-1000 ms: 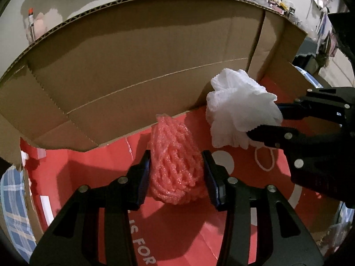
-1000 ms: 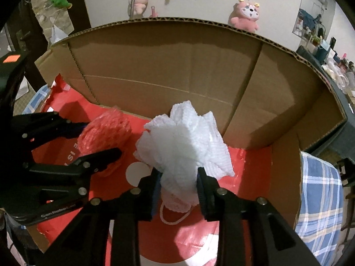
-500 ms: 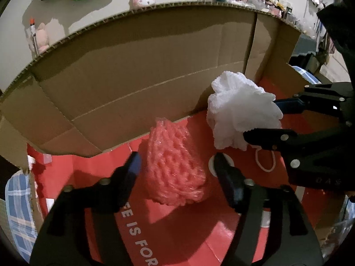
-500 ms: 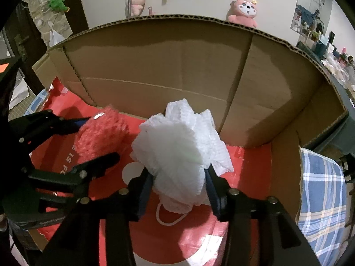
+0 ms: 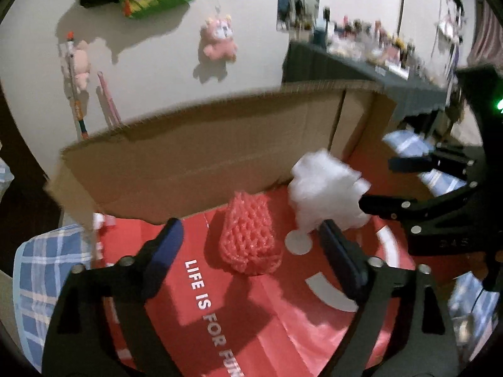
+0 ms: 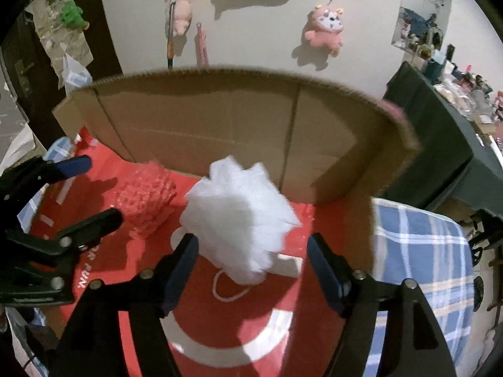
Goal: Organize soft objects
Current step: 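Open the left tool over the box while the right tool releases the white sponge, then withdraw both tools from the box back toward the remaining items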
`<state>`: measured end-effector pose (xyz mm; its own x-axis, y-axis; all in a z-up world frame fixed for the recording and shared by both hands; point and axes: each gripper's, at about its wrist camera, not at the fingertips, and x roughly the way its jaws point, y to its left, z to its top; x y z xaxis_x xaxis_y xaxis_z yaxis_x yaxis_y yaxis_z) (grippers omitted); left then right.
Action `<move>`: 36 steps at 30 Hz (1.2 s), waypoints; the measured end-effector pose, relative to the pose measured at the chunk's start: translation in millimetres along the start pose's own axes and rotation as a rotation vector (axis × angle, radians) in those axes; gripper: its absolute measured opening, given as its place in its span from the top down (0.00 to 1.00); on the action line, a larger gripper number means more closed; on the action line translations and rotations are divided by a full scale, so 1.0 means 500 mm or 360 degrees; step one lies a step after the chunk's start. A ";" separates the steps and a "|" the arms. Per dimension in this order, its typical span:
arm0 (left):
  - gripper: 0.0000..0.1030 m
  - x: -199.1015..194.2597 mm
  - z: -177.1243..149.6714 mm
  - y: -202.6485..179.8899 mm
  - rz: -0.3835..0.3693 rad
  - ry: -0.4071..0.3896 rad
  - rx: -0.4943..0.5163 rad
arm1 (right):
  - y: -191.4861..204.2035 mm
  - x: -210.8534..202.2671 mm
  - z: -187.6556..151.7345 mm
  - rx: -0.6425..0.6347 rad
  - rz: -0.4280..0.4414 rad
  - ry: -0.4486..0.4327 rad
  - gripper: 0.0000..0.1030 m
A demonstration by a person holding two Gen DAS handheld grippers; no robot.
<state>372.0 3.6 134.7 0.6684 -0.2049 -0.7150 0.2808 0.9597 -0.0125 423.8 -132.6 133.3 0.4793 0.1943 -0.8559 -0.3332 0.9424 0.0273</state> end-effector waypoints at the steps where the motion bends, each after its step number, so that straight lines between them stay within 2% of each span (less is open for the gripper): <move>1: 0.10 -0.020 0.001 -0.004 -0.0002 -0.0035 -0.0011 | -0.003 -0.014 -0.001 0.0008 -0.0004 -0.0015 0.23; 4: 0.08 -0.101 0.002 -0.012 -0.0011 -0.0132 -0.0038 | -0.006 -0.072 -0.009 0.0031 -0.0013 -0.0081 0.14; 7: 0.03 -0.180 -0.004 -0.021 -0.0002 -0.0240 -0.0047 | 0.000 -0.152 -0.029 0.0057 -0.0025 -0.0190 0.09; 15: 0.02 -0.366 -0.047 -0.091 0.0077 -0.0532 0.0013 | 0.039 -0.347 -0.102 0.0003 -0.0085 -0.0479 0.00; 18: 0.00 -0.420 -0.079 -0.107 0.0047 -0.0606 -0.0005 | 0.063 -0.416 -0.150 -0.0028 -0.0122 -0.0588 0.00; 27: 0.00 -0.532 -0.192 -0.149 0.0046 -0.0808 -0.0025 | 0.108 -0.557 -0.300 0.0004 -0.0143 -0.0866 0.00; 29: 0.00 -0.555 -0.226 -0.159 0.0067 -0.0860 -0.0028 | 0.119 -0.578 -0.333 -0.0007 -0.0149 -0.0919 0.00; 33: 0.00 -0.582 -0.291 -0.172 0.0018 -0.0905 -0.0070 | 0.139 -0.609 -0.406 -0.0014 -0.0166 -0.1017 0.00; 36: 0.00 -0.594 -0.346 -0.189 0.0030 -0.0936 -0.0069 | 0.152 -0.619 -0.467 0.0007 -0.0154 -0.1072 0.00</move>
<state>28.1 7.0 227.3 0.9461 -0.2482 -0.2079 0.2451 0.9686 -0.0412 60.6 -184.6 279.6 0.9085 0.2345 -0.3460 -0.2605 0.9650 -0.0299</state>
